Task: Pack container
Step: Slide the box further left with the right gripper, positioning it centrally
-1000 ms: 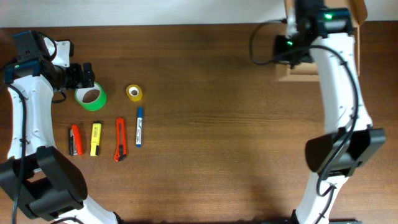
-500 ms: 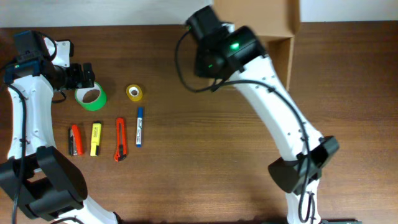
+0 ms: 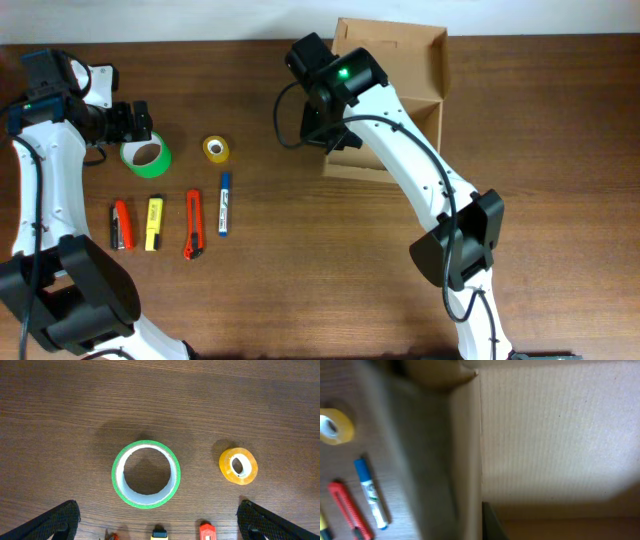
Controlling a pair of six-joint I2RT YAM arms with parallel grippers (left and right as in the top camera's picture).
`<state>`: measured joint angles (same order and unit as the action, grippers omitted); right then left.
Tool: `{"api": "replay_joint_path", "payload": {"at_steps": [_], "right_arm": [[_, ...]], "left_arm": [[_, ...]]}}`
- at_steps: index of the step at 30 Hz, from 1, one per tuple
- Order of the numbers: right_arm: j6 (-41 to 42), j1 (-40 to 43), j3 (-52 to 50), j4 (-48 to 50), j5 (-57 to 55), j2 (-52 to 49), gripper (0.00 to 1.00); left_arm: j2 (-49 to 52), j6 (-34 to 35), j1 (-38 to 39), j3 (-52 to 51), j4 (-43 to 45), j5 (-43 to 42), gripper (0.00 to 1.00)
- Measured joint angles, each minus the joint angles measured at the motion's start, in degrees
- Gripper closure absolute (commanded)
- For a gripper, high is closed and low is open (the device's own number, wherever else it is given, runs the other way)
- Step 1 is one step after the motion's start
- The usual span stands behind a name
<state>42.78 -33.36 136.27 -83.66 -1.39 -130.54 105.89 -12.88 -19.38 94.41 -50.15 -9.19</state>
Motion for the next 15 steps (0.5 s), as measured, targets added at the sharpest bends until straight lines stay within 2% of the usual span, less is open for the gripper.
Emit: {"api": "replay_joint_path", "payload": {"at_steps": [7,15], "right_arm": [[-0.4,0.0,0.0,2.3,4.5,-3.5,0.96],[-7.1,-1.9,0.0,2.2,6.3,-10.0,0.96]], "left_arm": [[0.0,0.0,0.0,0.0,0.0,0.0,0.00],[0.0,0.0,0.0,0.0,0.0,0.0,0.01]]}}
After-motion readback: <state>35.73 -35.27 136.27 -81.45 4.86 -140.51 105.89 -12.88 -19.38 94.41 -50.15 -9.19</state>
